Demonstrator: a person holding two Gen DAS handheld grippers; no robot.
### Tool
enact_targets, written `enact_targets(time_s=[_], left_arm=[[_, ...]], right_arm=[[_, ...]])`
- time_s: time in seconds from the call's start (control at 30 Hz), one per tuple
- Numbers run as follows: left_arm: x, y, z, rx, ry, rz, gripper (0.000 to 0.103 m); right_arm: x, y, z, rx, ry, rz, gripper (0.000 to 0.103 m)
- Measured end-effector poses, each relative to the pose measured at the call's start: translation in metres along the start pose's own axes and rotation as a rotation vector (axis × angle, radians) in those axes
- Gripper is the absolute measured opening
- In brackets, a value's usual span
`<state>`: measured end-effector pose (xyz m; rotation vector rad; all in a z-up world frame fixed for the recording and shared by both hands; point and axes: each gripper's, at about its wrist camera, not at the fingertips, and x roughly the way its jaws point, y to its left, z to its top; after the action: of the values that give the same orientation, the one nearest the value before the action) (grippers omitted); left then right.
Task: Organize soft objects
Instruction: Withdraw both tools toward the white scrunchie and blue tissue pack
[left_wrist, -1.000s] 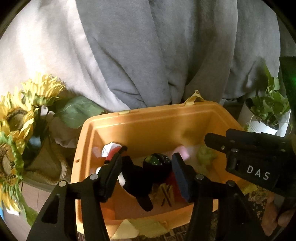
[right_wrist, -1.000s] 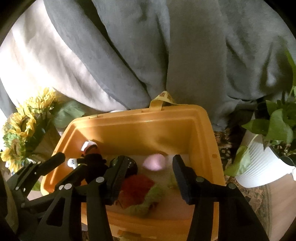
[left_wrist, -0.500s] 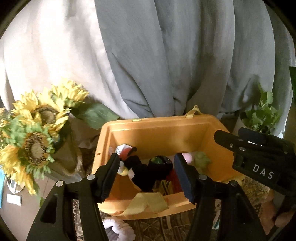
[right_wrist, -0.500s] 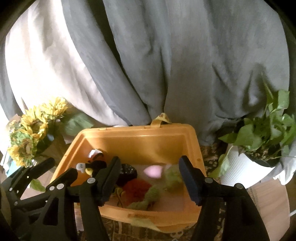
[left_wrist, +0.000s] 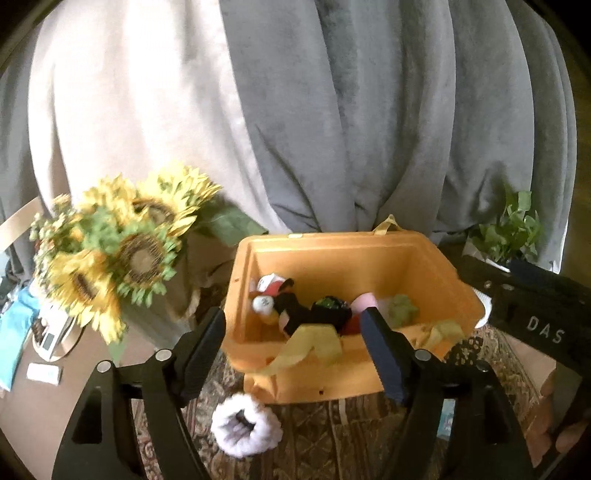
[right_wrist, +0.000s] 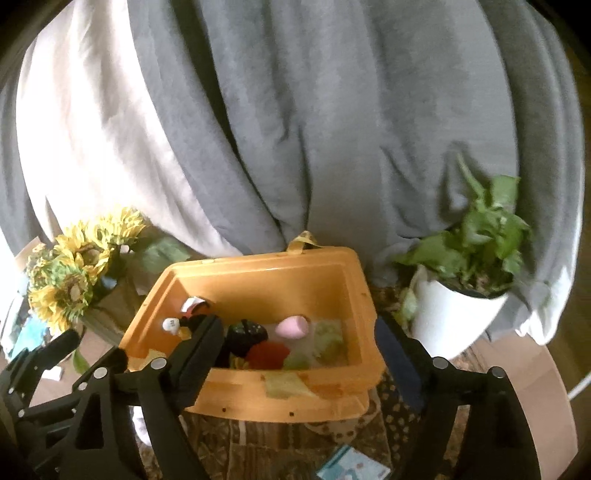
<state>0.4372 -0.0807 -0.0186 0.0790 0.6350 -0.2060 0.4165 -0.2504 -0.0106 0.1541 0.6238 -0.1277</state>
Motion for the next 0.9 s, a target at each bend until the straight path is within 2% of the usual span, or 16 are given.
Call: enact_targets(time_s=[0.2,0.23,0.37,0.63,0.77,0.9], left_arm=[[-0.019,0.008,-0.019,-0.017,0.002,0.017,0.087],[-0.024,0.009,-0.022,-0.021,-0.004,0.02,0.092],[-0.04,0.016,-0.033,-0.046,-0.042,0.031,0.097],[-0.069,0.029,-0.055,-0.022,-0.107,0.086,0.102],[-0.075,0.034,-0.07,-0.016,-0.117,0.095,0.103],[-0.074,0.039,-0.088,-0.023,-0.107,0.098,0.103]], right_arm=[[-0.027,0.001,-0.021,0.03,-0.044,-0.076,0.091],[-0.03,0.001,-0.023,0.037,-0.053,-0.088,0.091],[-0.048,0.001,-0.034,0.072,-0.106,-0.138,0.099],[-0.073,0.004,-0.063,0.151,-0.189,-0.21,0.101],[-0.075,0.003,-0.082,0.199,-0.183,-0.233,0.102],[-0.062,0.007,-0.099,0.178,-0.095,-0.237,0.102]])
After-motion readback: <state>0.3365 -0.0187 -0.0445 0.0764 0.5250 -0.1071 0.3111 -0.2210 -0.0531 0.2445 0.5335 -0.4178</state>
